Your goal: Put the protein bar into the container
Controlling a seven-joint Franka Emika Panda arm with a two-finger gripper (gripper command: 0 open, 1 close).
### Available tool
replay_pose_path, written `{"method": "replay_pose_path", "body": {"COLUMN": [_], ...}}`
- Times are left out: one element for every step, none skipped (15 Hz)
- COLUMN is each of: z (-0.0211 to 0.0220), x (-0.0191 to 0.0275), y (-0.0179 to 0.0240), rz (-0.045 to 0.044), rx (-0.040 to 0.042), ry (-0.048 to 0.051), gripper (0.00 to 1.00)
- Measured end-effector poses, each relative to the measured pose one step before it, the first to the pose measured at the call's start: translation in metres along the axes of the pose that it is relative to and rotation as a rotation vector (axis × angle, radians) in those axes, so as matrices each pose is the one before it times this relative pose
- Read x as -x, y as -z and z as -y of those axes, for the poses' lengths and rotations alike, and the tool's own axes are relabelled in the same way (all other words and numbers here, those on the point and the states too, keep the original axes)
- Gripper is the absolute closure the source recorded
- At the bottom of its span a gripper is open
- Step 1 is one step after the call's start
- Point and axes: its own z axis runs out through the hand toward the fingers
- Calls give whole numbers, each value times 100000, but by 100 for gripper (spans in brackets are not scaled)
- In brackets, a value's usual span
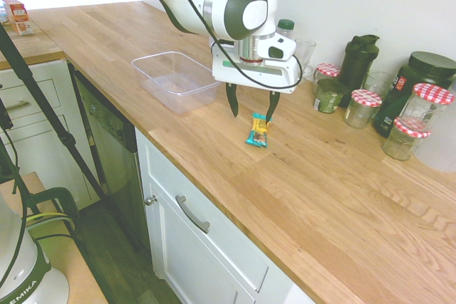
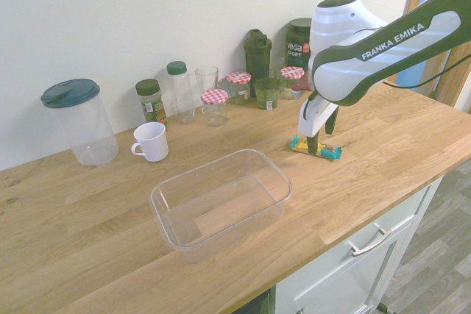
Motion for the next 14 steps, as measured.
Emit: {"method": "replay_pose_path", "body": {"z": [-179,-106,-2,-37,-49,-210,-232,-95,-44,83,1,-93,36,-13], "x": [-229,-189,-36,-74,-65,-136,-147,-60,-118,9,-11,-91,-40,-45], "y": [-463,-521,-513,-503,-506,-443,-463,-397,-60,-16,-7,-6,-2,-8], "rz": [600,586,490,284,284,222,210,339,-46,-19,-48,-253,-255,-210], "rx": [318,258,185,156,264,278,182,176,8,-5,8,-83,-116,-76], "ry": [-95,350,756,675,408,251,14,21,130,252,445,498,286,292], "gripper": [0,0,0,0,0,0,0,0,0,0,100,100,100,100]}}
